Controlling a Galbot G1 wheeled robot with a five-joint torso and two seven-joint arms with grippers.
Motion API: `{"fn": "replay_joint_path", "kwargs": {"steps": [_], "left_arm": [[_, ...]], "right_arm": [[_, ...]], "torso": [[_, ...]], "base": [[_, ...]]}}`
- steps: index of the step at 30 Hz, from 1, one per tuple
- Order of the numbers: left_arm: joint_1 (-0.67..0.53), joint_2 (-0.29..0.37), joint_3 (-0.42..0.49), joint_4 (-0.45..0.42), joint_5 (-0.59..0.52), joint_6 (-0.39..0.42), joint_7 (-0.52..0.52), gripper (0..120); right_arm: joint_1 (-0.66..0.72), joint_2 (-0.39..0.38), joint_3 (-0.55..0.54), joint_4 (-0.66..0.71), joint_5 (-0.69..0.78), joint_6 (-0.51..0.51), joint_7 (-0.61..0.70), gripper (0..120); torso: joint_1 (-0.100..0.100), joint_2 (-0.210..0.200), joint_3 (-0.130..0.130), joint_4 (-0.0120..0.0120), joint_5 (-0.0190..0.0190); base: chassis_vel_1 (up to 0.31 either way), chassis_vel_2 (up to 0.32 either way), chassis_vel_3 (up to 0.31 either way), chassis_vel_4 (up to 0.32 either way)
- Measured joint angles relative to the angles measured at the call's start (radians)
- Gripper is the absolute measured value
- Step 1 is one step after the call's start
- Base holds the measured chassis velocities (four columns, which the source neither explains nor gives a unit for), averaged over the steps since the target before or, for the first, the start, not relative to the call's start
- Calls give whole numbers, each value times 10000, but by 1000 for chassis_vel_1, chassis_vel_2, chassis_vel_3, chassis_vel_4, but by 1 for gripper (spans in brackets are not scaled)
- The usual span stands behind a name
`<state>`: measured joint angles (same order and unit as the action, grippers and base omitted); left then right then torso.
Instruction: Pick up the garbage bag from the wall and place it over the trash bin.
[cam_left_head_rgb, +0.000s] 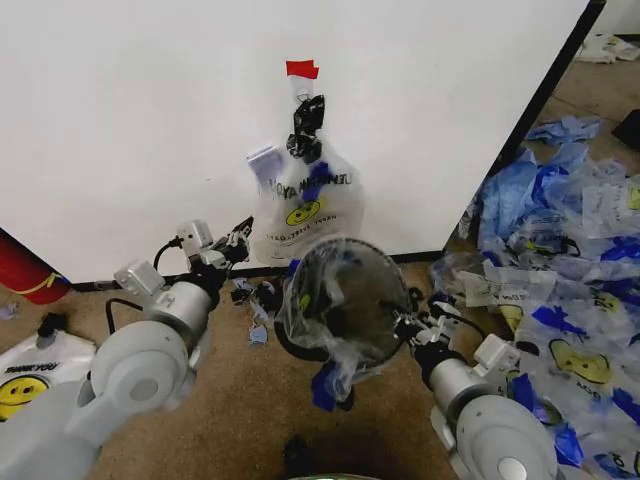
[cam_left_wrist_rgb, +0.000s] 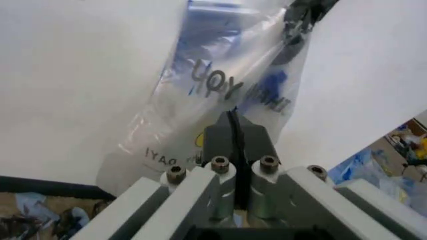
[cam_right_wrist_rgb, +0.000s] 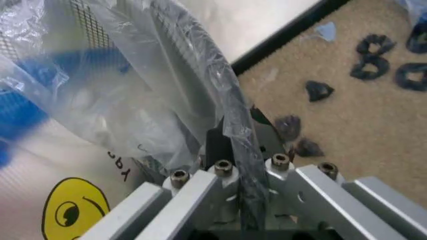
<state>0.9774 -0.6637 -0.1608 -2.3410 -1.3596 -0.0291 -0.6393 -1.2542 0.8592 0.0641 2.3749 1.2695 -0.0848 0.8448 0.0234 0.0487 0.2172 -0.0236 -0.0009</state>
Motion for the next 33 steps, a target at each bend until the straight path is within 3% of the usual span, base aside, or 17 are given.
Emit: {"fn": "replay_joint_path", "kwargs": {"steps": [6, 15, 22, 33], "left_arm": [[296, -247, -110, 19, 253, 0, 8, 0], [384, -343, -25, 146, 429, 21, -9, 0], [384, -355, 83, 234, 464, 40, -28, 0], [428, -346, 177, 166, 471, 74, -43, 0]], "right_arm": [[285, -15, -611, -755, -292, -38, 30, 0], [886, 637, -1631, -1947, -781, 4, 11, 0], [1067, 822, -1812, -2079, -890, -370, 242, 0], [1053, 872, -1775, -2091, -979, -751, 526, 37]], "torso": [[0, -3, 1, -1, -2], [1, -2, 1, 0, 1], [1, -3, 1, -1, -2], [1, -2, 0, 0, -1]], "base": [[0, 0, 0, 0], [0, 0, 0, 0], [0, 0, 0, 0], [0, 0, 0, 0]]}}
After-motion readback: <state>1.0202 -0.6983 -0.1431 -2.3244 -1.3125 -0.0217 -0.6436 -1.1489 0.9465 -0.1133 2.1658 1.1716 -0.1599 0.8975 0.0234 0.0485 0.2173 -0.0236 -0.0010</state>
